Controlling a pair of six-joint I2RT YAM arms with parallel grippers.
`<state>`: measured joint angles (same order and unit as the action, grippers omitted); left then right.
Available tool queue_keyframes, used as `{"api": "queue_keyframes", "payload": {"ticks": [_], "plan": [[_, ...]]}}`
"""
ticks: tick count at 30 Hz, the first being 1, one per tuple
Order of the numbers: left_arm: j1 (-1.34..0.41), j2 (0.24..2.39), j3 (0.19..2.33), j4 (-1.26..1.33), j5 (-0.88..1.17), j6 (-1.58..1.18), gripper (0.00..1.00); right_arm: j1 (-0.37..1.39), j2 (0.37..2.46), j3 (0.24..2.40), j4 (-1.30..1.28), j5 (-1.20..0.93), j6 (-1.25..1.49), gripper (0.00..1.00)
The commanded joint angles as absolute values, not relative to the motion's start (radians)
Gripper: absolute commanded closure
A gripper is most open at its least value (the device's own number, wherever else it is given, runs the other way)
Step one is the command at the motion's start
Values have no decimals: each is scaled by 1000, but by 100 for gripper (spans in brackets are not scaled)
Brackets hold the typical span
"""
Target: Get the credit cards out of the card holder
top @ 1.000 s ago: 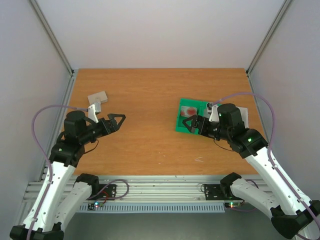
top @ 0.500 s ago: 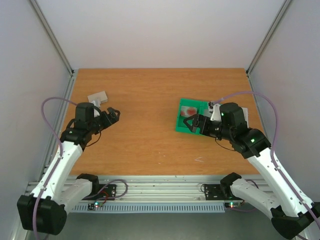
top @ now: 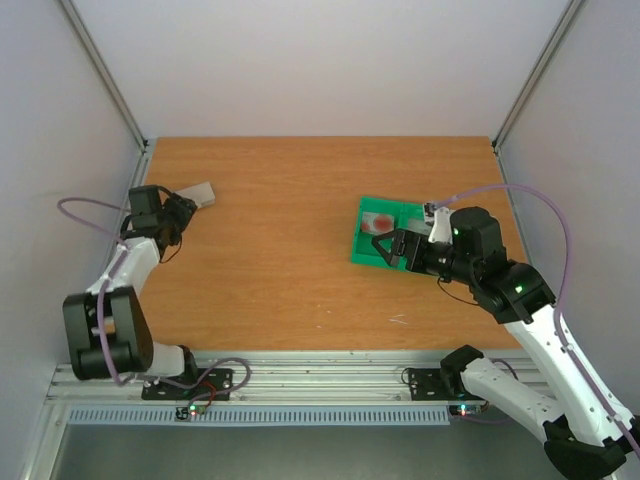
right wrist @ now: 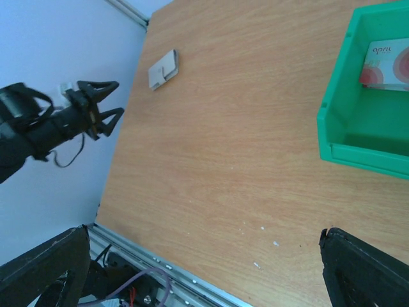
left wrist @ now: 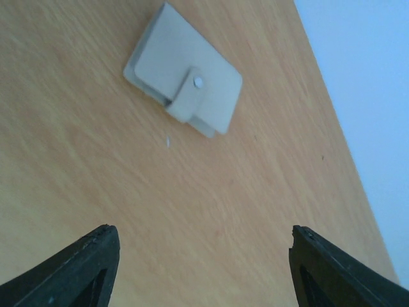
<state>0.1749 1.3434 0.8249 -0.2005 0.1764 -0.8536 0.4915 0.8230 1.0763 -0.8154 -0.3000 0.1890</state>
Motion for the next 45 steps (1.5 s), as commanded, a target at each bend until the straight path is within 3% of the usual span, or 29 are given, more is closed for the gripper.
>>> {"api": "queue_keyframes", "payload": {"ticks": [1,20,45], "plan": [[253,1485,843,159,271,-1000,29,485,791,1095,-791,-321,167,2],[403,2037,1045,464,489,-1097,55,485,794,1092,-735,-314,133,2],[401,2133,1101,404,579,-1077,72,485,791,1071,-739,-305,148,2]]}}
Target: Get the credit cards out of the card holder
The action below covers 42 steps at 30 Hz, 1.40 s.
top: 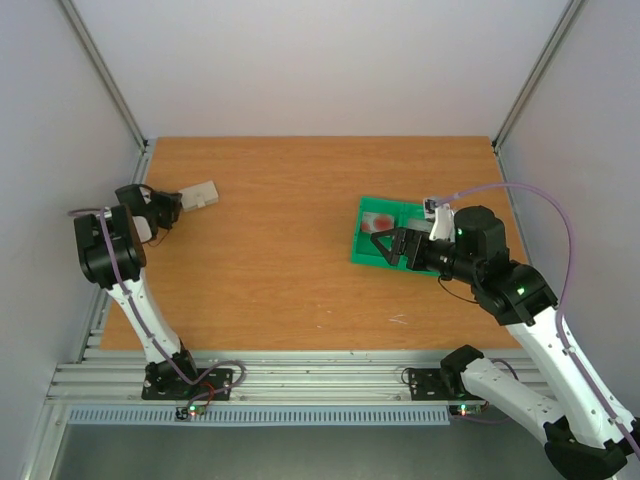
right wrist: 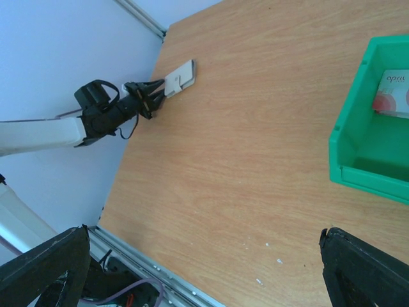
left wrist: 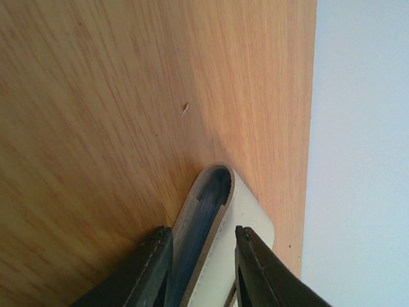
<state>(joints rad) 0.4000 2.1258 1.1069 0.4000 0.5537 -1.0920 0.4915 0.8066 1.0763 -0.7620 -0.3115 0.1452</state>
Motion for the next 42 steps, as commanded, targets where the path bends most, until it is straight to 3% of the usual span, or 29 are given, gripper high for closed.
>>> {"api": "queue_keyframes", "payload": {"ticks": [1,17,32,42], "plan": [[402,2123,1096,400,578,-1071,72,484,791,1068,-736,-306,149,2],[389,2074,1044,440,628,-1095,70,485,793,1051,-743,-313,132,2],[373,2056,1042,435,674,-1083,78,484,801,1034,-732,-312,138,1],[351,2077,1056,420,670,-1062,76,485,804,1034,-733,-308,139,2]]}}
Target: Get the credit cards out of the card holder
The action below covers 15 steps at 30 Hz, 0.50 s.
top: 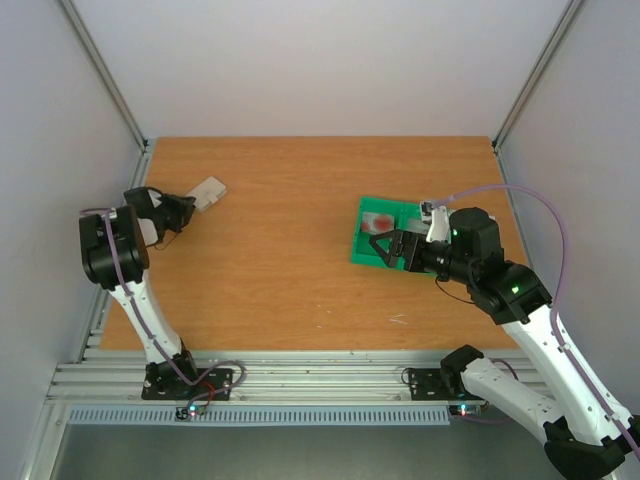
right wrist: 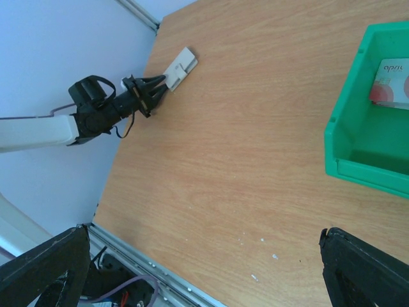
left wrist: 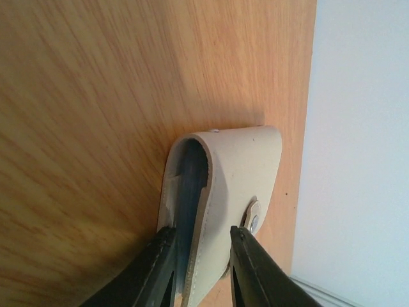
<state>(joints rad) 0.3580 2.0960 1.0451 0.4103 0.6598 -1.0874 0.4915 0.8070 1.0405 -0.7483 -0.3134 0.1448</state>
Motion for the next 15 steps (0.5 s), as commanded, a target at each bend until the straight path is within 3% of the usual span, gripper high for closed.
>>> {"api": "queue_keyframes", "payload": {"ticks": [1,4,10,15], "plan": [[350,2081,1059,419,670,-1062,76,485,805,1034,-734,-307,138,1],[344,2085,1068,412,669,-1059,80,485,803,1034,-737,-302,137,2],[332,2080,1077,388,669,-1050,98,485,805,1034,-738,-301,138,2],[322,2073,1061,387,683,-1066,100,485,801,1034,-745,-298,140,2]]}}
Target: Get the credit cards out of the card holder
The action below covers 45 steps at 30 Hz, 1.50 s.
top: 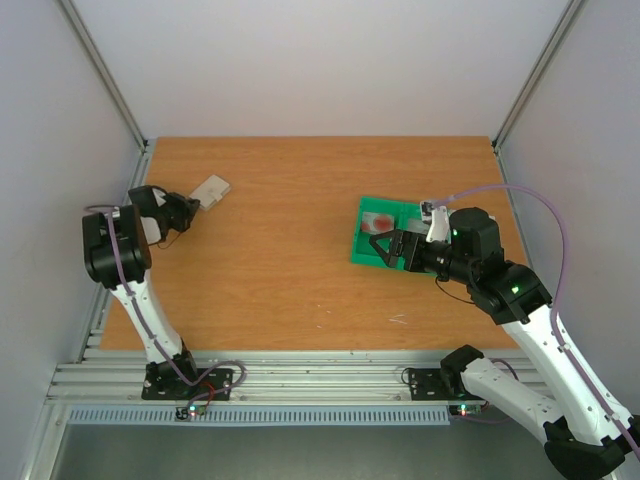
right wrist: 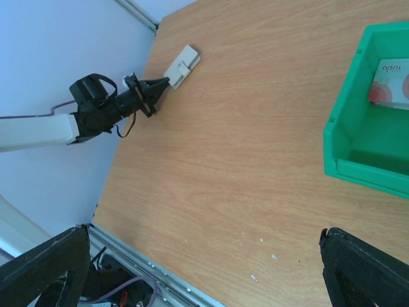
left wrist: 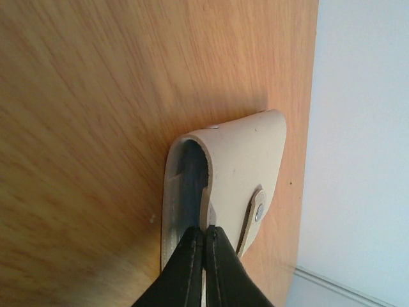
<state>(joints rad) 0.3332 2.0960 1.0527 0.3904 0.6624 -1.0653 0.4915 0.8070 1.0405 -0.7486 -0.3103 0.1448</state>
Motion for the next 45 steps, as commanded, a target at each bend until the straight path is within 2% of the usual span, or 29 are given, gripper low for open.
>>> {"api": "queue_keyframes", "payload": {"ticks": [1,16,23,34,36,40,45], "plan": [[320,2067,1051,401,687,-1077,100,485,800,1033,-746,-298,140,1],[197,1815,822,271,674,-1085,100,485,787,1023,-791,-300,164,2],[23,1641,689,129,626,-1042,100,485,784,1024,-799,-306,160,2],[-260,1355,433,108,488,-1167,99,485,794,1014,-811,-301,137,2],[-293,1327,426,101,490,-1176,94,485,799,1017,-817,-301,132,2],[-321,1267,453,24,472,-1150,69,485,798,1019,-828,-292,128,1],[-317,1259,596,-204,387,-975,48,485,789,1011,-834,-291,132,2]]}}
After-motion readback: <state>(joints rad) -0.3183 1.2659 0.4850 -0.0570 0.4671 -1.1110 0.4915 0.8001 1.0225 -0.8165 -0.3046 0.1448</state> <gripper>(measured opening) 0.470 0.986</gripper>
